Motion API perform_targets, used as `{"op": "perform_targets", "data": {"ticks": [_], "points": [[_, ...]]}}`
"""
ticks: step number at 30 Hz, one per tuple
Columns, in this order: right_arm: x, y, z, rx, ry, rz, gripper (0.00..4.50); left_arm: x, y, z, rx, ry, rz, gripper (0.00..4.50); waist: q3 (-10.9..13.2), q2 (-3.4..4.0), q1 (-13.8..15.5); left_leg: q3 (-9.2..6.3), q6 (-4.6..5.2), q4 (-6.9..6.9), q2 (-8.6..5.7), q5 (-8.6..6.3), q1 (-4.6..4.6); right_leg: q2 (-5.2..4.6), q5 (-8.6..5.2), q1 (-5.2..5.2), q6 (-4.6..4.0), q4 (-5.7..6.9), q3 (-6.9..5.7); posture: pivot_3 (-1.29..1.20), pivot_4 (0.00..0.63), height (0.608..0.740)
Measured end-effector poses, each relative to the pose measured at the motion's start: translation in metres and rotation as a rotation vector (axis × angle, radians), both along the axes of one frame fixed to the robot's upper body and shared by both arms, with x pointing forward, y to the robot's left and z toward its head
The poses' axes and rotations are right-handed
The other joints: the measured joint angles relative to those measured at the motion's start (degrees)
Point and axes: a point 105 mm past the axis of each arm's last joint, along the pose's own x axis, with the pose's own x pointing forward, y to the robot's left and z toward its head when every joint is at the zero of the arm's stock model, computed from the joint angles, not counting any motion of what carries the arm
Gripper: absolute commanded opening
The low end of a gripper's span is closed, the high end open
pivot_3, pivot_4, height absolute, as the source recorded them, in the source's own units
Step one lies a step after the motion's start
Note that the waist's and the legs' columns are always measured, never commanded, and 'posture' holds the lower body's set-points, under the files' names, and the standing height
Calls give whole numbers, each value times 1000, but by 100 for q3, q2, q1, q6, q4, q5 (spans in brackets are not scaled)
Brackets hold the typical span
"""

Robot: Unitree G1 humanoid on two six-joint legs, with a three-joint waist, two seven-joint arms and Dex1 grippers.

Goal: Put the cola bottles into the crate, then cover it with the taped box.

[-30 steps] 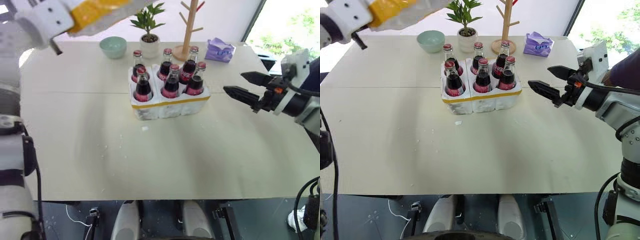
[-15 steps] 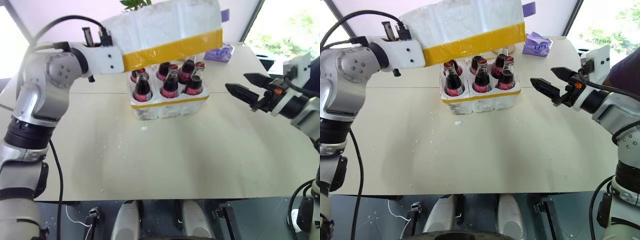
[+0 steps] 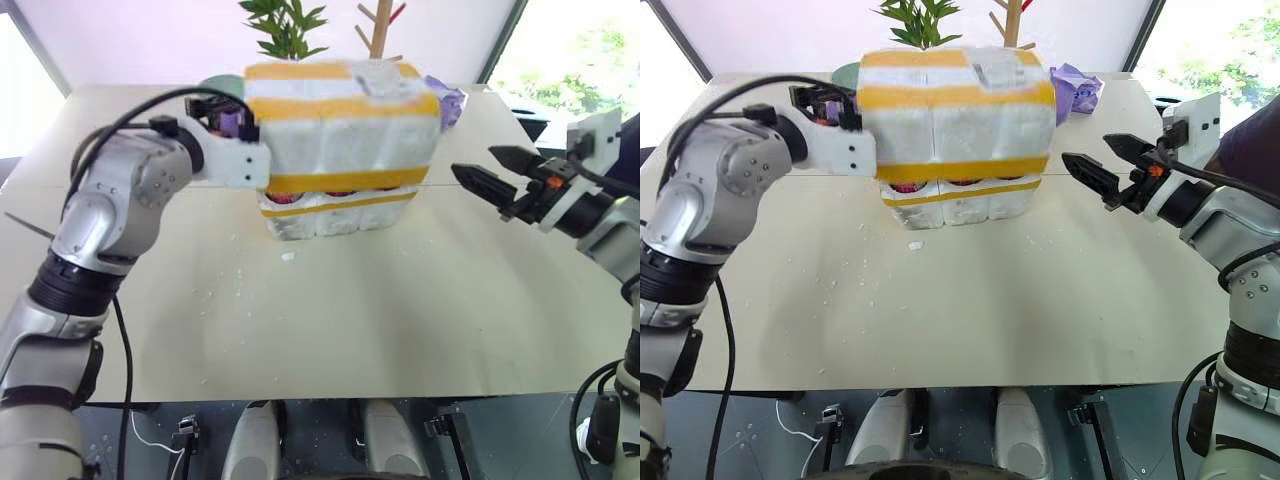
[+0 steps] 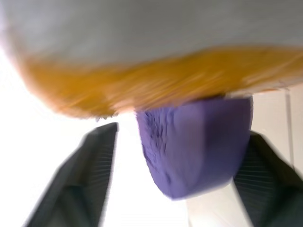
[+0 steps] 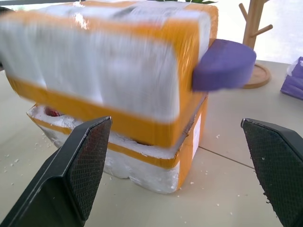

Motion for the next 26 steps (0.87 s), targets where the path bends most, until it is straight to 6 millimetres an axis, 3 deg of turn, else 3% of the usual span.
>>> {"op": "perform_targets", "data": {"ticks": [5,9,10,13,15,17,19,21,24,26], "points": [[0,-2,-3,4,10,-4,4500,-15,5,-31,-20,97,-16,4347,0,0,-8,0,0,-1,1,0,0,0,0,0,0,-1,0,0,150,740],[-1,-6,-9,6,30,-5,4500,-28,26,-41,-196,218,44,4347,0,0,-15,0,0,0,2,0,1,0,0,0,0,-1,0,0,150,740],[-1,-6,-9,3,33,-5,4500,-29,32,-39,-236,226,61,4347,0,0,-12,0,0,0,2,0,1,0,0,0,0,-1,0,0,150,740],[-5,-14,-11,-59,41,-4,4500,-31,63,-25,-668,350,120,4347,0,1,-2,-4,0,2,2,0,2,0,-1,5,0,-1,-3,0,150,740],[-10,-18,-11,-105,50,26,4500,-39,83,-22,-981,539,103,4347,0,1,-13,-4,0,3,2,0,3,0,-1,5,0,-3,-3,0,150,740],[-15,-22,-10,-132,58,55,4500,-50,97,-20,-1152,680,58,4347,0,1,-24,-4,0,2,2,0,4,0,-1,5,0,-4,-3,0,150,740],[-17,-25,-9,-152,66,84,4500,-59,103,-13,-1261,820,-9,4347,1,0,-24,-4,0,1,3,0,5,1,-1,5,0,-3,-4,0,150,740],[-20,-29,-4,-190,71,117,4500,-76,111,8,-1332,961,-102,4347,2,-1,-27,-4,0,1,3,0,5,2,-2,4,-1,-5,-4,0,150,740],[-23,-29,6,-221,59,171,4500,-97,116,44,-1321,1021,-221,4347,-1,4,-30,0,-1,-1,3,0,11,-1,-4,10,-6,-10,-4,0,150,740],[-24,-26,8,-236,60,214,4500,-100,115,50,-1304,1060,-245,4347,-3,8,-13,0,-1,-4,3,0,19,0,-12,16,-19,-9,-4,0,150,740]]}}
